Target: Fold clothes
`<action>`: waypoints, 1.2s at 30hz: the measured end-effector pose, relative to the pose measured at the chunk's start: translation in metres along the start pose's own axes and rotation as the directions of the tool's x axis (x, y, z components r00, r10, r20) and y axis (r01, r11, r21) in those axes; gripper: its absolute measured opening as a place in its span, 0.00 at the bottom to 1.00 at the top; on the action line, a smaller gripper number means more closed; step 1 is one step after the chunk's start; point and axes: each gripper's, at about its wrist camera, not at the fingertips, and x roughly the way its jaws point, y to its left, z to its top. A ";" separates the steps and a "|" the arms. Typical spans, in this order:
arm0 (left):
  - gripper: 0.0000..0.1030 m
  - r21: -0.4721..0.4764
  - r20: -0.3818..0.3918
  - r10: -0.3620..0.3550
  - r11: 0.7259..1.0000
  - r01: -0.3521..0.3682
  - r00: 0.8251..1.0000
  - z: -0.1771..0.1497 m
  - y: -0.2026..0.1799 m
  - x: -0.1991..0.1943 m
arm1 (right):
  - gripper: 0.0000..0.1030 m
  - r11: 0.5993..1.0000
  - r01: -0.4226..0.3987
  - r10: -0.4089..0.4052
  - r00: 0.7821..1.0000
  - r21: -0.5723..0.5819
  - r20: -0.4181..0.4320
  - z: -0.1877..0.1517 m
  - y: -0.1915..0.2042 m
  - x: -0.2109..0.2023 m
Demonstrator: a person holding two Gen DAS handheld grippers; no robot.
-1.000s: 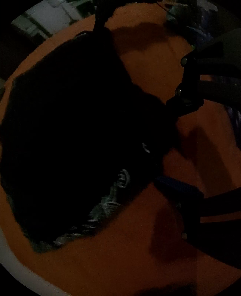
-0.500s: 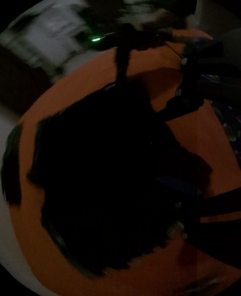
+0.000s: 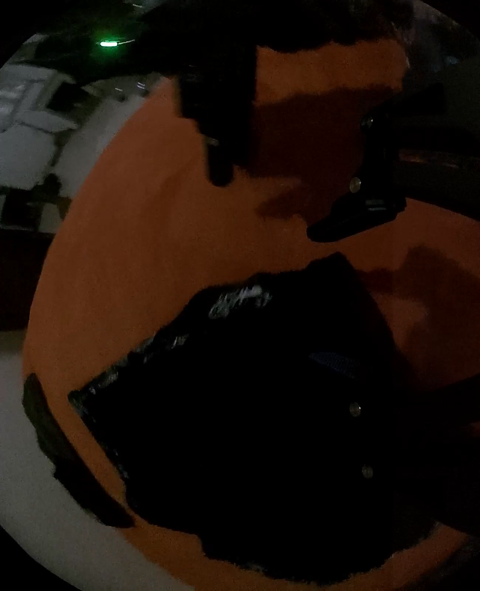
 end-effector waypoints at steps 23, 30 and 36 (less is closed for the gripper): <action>0.09 -0.105 0.232 -0.052 0.991 0.078 0.971 -0.040 0.064 -0.010 | 0.43 0.998 0.055 -0.057 0.998 0.037 0.041 0.031 -0.011 -0.004; 0.09 -0.158 0.335 -0.128 0.969 0.190 0.933 -0.057 0.103 -0.053 | 0.51 0.986 -0.100 0.093 0.994 -0.130 -0.059 0.083 0.069 0.038; 0.09 -0.159 0.335 -0.148 0.965 0.211 0.930 -0.062 0.109 -0.063 | 0.71 0.951 -0.262 0.234 0.957 -0.166 -0.174 0.184 0.146 0.114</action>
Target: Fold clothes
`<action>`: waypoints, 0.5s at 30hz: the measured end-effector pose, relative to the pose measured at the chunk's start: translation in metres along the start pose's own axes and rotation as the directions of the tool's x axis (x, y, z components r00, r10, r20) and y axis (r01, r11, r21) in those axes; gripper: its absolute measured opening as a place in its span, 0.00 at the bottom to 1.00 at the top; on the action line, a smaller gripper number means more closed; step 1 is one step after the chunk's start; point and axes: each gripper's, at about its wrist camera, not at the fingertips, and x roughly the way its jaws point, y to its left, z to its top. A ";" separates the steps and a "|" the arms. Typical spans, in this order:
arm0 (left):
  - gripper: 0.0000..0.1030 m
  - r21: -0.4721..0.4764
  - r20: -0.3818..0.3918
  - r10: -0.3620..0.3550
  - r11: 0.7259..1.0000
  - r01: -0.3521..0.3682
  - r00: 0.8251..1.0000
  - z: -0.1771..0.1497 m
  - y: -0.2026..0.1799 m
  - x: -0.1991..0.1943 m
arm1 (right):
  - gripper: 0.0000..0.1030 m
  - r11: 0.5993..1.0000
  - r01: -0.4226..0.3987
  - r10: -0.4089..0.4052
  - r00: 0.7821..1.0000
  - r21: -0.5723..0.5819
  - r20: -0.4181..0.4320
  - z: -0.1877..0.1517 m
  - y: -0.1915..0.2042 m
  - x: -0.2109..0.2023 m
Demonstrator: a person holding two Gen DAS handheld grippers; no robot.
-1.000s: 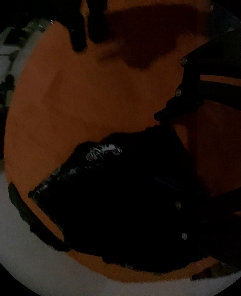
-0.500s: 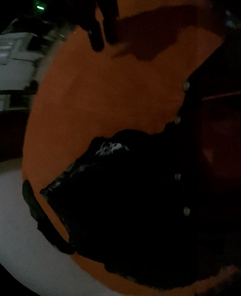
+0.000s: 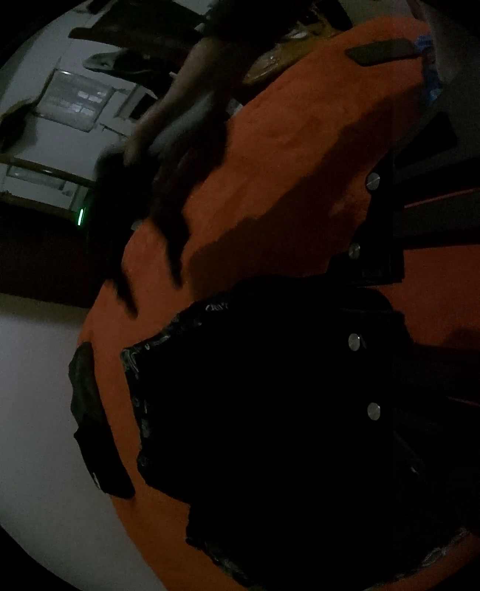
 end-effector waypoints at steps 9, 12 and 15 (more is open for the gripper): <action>0.09 -0.021 0.006 -0.020 1.000 0.020 1.000 0.020 -0.005 -0.004 | 0.72 0.988 -0.072 0.086 0.991 0.134 -0.098 0.108 -0.019 0.099; 0.09 -0.028 0.018 -0.025 0.999 0.025 1.000 0.021 -0.004 -0.010 | 0.72 0.981 -0.123 0.138 0.986 0.152 -0.096 0.107 -0.029 0.104; 0.09 -0.031 0.016 -0.025 0.999 0.026 1.000 0.021 -0.002 -0.010 | 0.71 0.984 -0.134 0.147 0.983 0.117 -0.113 0.110 -0.027 0.109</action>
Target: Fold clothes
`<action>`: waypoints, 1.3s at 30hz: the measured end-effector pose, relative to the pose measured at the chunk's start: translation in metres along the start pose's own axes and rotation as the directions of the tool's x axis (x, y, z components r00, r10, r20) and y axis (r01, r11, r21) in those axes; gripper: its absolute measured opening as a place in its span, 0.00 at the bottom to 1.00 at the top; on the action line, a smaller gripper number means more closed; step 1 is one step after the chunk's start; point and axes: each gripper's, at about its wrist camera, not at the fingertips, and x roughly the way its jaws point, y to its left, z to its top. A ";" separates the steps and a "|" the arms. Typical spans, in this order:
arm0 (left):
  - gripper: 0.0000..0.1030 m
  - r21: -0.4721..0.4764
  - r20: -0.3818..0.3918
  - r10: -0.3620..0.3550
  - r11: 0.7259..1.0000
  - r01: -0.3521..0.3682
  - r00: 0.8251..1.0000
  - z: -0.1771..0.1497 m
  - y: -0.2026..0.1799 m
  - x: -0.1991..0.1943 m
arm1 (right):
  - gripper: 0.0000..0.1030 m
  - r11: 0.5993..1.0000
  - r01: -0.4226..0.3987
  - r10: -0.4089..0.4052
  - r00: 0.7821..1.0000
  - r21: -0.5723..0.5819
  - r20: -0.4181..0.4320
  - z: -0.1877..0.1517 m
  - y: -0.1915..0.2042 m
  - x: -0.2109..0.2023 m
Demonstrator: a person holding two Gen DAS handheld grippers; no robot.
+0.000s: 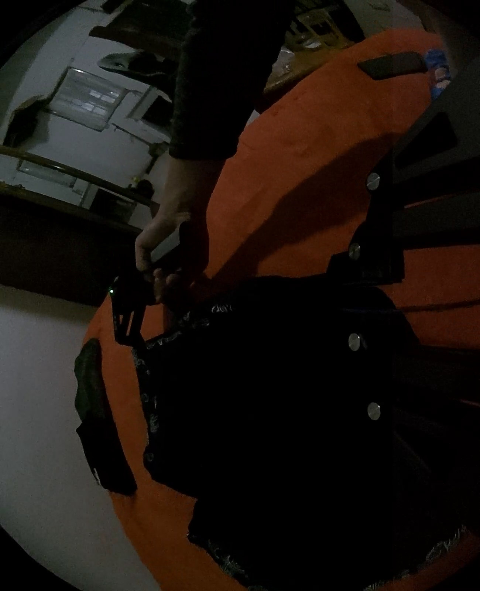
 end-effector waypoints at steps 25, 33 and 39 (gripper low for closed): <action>0.09 -0.242 0.037 0.233 0.946 -0.217 0.972 -0.059 0.113 -0.097 | 0.02 0.677 0.387 -0.501 0.865 -0.626 -0.008 -0.048 0.305 0.166; 0.09 -0.481 -0.067 0.341 0.813 -0.330 0.938 -0.142 0.171 -0.116 | 0.01 0.450 0.316 -0.643 0.764 -0.835 -0.058 -0.175 0.363 0.372; 0.10 -0.558 -0.145 0.281 0.769 -0.312 0.949 -0.177 0.190 -0.100 | 0.01 0.168 0.238 -0.751 0.659 -0.957 0.033 -0.286 0.350 0.492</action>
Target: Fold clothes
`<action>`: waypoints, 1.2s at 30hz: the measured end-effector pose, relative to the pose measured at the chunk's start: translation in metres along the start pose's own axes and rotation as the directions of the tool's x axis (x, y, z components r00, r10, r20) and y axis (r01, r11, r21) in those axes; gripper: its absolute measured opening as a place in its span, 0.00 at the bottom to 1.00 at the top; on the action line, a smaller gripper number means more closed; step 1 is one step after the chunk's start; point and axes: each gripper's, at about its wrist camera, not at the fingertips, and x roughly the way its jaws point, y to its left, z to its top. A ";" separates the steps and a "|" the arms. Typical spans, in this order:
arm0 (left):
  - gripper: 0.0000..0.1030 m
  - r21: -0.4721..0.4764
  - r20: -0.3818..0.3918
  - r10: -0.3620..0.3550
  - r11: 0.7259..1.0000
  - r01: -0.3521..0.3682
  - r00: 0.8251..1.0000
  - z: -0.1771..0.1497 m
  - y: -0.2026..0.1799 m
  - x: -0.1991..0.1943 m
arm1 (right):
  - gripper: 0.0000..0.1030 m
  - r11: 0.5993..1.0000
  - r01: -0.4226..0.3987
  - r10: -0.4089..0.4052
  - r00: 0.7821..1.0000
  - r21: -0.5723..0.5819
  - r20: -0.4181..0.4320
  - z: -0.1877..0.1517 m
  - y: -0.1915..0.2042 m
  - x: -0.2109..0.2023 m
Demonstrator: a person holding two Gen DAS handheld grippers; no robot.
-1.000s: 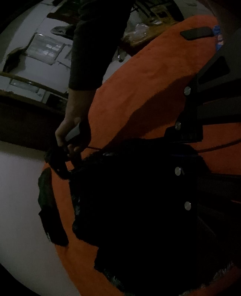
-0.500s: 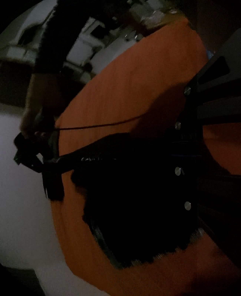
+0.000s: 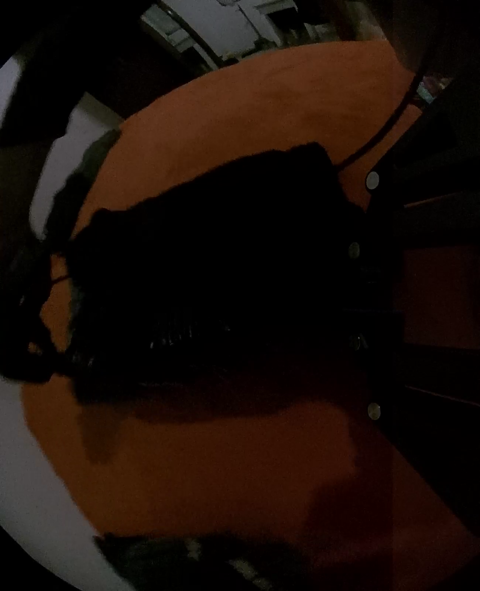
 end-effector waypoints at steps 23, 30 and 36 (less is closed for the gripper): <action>0.44 -0.137 -0.161 -0.180 0.978 0.159 0.970 0.039 0.049 0.011 | 0.48 0.880 -0.329 0.330 0.942 0.343 0.058 -0.343 -0.098 -0.081; 0.44 -0.322 -0.134 -0.178 0.938 0.127 0.975 0.053 0.065 0.030 | 0.48 0.734 -0.460 0.397 0.888 0.499 0.234 -0.445 -0.058 -0.065; 0.43 -0.524 -0.154 -0.329 0.827 0.205 0.932 0.033 0.067 0.069 | 0.52 0.965 -0.229 0.186 0.943 0.131 0.277 -0.425 0.032 -0.074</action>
